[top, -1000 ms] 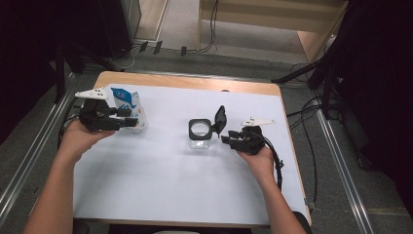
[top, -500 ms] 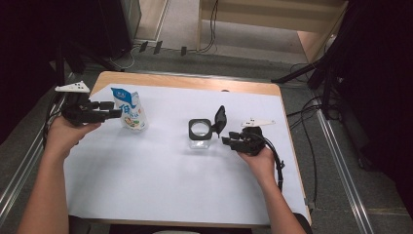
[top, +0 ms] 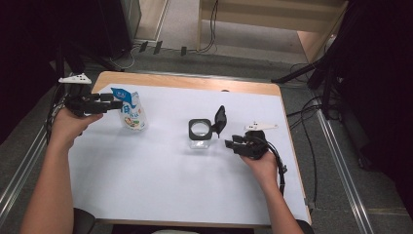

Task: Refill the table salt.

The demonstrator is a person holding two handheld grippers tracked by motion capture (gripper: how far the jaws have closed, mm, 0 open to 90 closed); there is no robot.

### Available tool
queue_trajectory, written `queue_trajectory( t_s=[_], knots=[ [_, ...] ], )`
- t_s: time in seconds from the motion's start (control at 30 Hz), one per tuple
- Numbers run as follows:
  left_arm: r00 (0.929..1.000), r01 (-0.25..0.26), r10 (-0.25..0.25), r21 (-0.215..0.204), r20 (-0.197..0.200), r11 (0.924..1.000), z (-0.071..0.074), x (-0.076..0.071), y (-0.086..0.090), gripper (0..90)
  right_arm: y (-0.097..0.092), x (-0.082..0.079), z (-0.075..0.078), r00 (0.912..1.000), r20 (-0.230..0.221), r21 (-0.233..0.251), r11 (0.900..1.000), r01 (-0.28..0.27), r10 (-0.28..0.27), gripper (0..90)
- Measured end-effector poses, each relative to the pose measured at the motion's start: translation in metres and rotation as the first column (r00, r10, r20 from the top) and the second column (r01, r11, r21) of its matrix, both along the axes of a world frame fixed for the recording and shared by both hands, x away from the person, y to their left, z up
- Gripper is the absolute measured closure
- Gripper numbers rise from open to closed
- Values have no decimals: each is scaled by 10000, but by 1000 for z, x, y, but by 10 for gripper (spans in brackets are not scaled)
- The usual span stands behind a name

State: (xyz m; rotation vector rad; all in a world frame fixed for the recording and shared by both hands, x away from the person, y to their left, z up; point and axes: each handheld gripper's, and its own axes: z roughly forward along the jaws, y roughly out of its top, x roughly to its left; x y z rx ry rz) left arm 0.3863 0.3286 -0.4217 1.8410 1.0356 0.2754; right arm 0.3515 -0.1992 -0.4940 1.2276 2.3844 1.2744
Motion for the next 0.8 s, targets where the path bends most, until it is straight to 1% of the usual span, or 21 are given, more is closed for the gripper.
queue_trajectory(
  t_s=[0.03, 0.1, 0.13, 0.17, 0.2, 0.23, 0.3, 0.4, 0.47, 0.6, 0.63, 0.73, 0.8],
  knots=[
    [10000, 27, -27, -96, 20, 9999, -1, 1, 0, 405, -1, -1, 0, 10000, 46, -12, 10000, 18, -18, 579],
    [10000, 47, -46, -80, 85, 10000, -2, 4, -1, 417, -3, -3, 0, 10000, 15, -26, 10000, 77, -77, 579],
    [10000, 29, -27, -139, 86, 9999, -3, 5, -1, 424, -4, -3, 0, 9999, -15, -52, 9999, 114, -114, 579],
    [10000, 79, -79, -203, 21, 9998, -3, 6, -1, 430, -5, -4, -1, 9999, -8, -53, 9999, 143, -143, 579],
    [9999, 153, -154, -156, -29, 9998, -3, 8, -2, 434, -5, -5, -1, 9998, -29, -45, 9998, 179, -179, 579],
    [9997, 244, -246, -195, -70, 9995, -3, 9, -3, 439, -6, -6, -1, 9998, -25, -47, 9998, 192, -192, 579],
    [9991, 419, -417, -160, 79, 9990, -2, 11, -4, 471, -7, -7, -2, 9998, -15, -79, 9998, 209, -209, 579],
    [9979, 640, -637, -203, 138, 9977, -1, 12, -7, 545, -7, -9, -3, 9997, -46, -105, 9997, 232, -232, 579],
    [9966, 813, -811, -116, 150, 9966, -1, 12, -7, 596, -7, -9, -3, 9997, -34, -104, 9997, 233, -233, 579],
    [9954, 928, -926, -64, 261, 9957, 0, 11, -7, 714, -7, -9, -3, 9997, -37, -110, 9997, 239, -240, 578],
    [9953, 927, -923, -121, 283, 9956, 0, 11, -8, 742, -7, -9, -3, 9997, -26, -105, 9997, 241, -242, 575],
    [9931, 1128, -1120, -236, 339, 9933, -1, 10, -10, 823, -5, -9, -4, 9998, 26, -127, 9997, 186, -186, 572],
    [9920, 1228, -1220, -233, 331, 9922, -1, 10, -11, 851, -4, -9, -4, 9999, 48, -115, 9998, 155, -154, 571]
  ],
)
